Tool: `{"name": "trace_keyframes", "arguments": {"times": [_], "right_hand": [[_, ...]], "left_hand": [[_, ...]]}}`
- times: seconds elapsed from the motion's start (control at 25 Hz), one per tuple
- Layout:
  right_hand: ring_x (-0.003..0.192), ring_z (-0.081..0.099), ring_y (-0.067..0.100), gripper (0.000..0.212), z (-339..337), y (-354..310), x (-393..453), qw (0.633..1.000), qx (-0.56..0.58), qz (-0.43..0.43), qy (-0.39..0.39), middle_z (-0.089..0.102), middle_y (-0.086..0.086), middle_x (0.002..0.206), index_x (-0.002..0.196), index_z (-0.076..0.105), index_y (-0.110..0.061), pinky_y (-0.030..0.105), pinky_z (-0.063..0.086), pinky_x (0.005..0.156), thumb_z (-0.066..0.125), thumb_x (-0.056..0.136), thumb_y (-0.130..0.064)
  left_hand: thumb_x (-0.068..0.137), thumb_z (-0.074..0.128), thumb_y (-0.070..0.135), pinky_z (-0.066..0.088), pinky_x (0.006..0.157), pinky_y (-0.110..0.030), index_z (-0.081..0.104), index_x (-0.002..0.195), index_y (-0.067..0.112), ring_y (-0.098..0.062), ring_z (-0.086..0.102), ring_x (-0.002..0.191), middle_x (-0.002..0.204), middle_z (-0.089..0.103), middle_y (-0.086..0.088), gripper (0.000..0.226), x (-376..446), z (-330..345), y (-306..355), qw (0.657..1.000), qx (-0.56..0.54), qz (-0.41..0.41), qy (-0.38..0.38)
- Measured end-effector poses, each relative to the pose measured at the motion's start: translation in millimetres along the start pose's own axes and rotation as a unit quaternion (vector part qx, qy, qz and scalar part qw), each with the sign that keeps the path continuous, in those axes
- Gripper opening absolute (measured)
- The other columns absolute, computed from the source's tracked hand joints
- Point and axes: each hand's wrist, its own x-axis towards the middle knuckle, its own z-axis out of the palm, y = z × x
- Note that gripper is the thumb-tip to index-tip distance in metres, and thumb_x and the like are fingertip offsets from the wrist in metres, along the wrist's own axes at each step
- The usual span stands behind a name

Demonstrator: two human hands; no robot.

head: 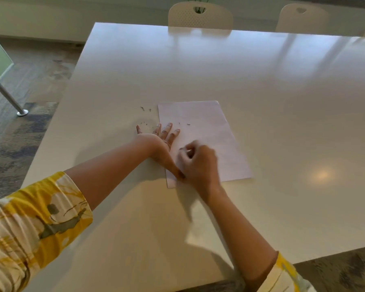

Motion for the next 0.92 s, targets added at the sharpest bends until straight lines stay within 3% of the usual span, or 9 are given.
{"name": "trace_keyframes", "arguments": {"times": [0.08,0.16,0.28,0.44,0.52,0.64,0.72,0.84,0.92], "right_hand": [[0.058,0.061,0.008,0.013,-0.1,-0.1,-1.7,0.999,0.002,-0.035,-0.009,0.072,-0.001,0.074,0.090,0.072,-0.013,0.013,0.038,0.056,0.064,0.089,-0.023],[0.073,0.067,0.021,0.016,-32.9,24.8,21.6,0.995,-0.054,0.046,0.068,0.074,0.006,0.080,0.089,0.074,-0.014,0.023,0.040,0.063,0.063,0.087,-0.025],[0.091,0.067,0.038,0.019,-67.4,50.5,40.6,0.975,-0.110,0.143,0.130,0.073,0.018,0.090,0.091,0.074,-0.008,0.035,0.048,0.076,0.061,0.087,-0.020],[0.076,0.068,0.020,0.014,-5.8,6.0,15.8,1.000,-0.014,0.021,0.015,0.072,0.004,0.083,0.094,0.071,-0.011,0.011,0.043,0.056,0.062,0.090,-0.020],[0.068,0.065,0.010,0.012,-4.8,6.6,10.7,1.000,0.000,-0.008,0.000,0.071,-0.003,0.080,0.092,0.071,-0.016,0.007,0.041,0.054,0.066,0.089,-0.026],[0.084,0.069,0.027,0.016,-50.9,41.2,37.5,0.989,-0.055,0.102,0.096,0.074,0.007,0.083,0.087,0.074,-0.013,0.029,0.049,0.073,0.064,0.085,-0.026],[0.090,0.067,0.035,0.017,-61.5,47.2,44.8,0.979,-0.085,0.141,0.123,0.074,0.014,0.087,0.089,0.074,-0.010,0.033,0.046,0.075,0.062,0.086,-0.022],[0.067,0.065,0.016,0.010,-16.7,10.3,24.7,0.996,-0.015,0.060,0.058,0.069,0.002,0.072,0.083,0.070,-0.012,0.014,0.035,0.054,0.063,0.088,-0.018],[0.057,0.060,0.002,0.009,6.3,-4.9,4.2,1.000,0.018,-0.016,0.001,0.065,-0.007,0.065,0.083,0.069,-0.016,0.008,0.038,0.049,0.065,0.089,-0.022]], "left_hand": [[0.043,0.050,0.103,-0.016,0.106,-0.076,-0.035,0.146,0.031,-0.022,-0.031,0.147,0.154,-0.042,0.008,0.152,1.2,1.5,-0.6,1.000,-0.004,0.003,0.005],[0.024,0.053,0.105,-0.017,0.106,-0.075,-0.039,0.143,0.035,-0.021,-0.034,0.145,0.151,-0.046,0.011,0.166,0.0,0.5,-1.2,1.000,-0.030,0.002,-0.005],[0.018,0.055,0.103,-0.015,0.108,-0.075,-0.040,0.142,0.035,-0.021,-0.036,0.144,0.150,-0.048,0.011,0.170,-2.9,-0.5,-1.0,0.999,-0.038,0.003,-0.012],[0.022,0.050,0.106,-0.014,0.107,-0.077,-0.041,0.142,0.030,-0.024,-0.034,0.145,0.152,-0.046,0.006,0.168,-2.0,-4.8,2.9,1.000,0.011,-0.008,-0.021],[0.018,0.048,0.106,-0.014,0.106,-0.077,-0.040,0.142,0.029,-0.024,-0.034,0.146,0.152,-0.046,0.005,0.171,-1.5,-5.7,4.4,0.999,0.021,-0.010,-0.022],[0.009,0.049,0.103,-0.016,0.107,-0.075,-0.039,0.143,0.032,-0.023,-0.034,0.145,0.152,-0.046,0.008,0.176,-3.1,-6.8,3.6,1.000,-0.009,-0.007,-0.020],[0.010,0.050,0.102,-0.016,0.108,-0.075,-0.039,0.144,0.031,-0.024,-0.034,0.145,0.152,-0.045,0.007,0.175,-5.7,-7.1,3.9,1.000,-0.011,-0.009,-0.024],[0.027,0.052,0.104,-0.014,0.108,-0.075,-0.038,0.145,0.028,-0.025,-0.033,0.146,0.155,-0.042,0.004,0.166,-3.7,-7.8,6.1,0.999,0.017,-0.017,-0.023],[0.039,0.049,0.105,-0.013,0.107,-0.077,-0.036,0.146,0.026,-0.026,-0.031,0.147,0.157,-0.039,0.002,0.157,-3.4,-7.0,6.8,0.999,0.041,-0.013,-0.015]]}}
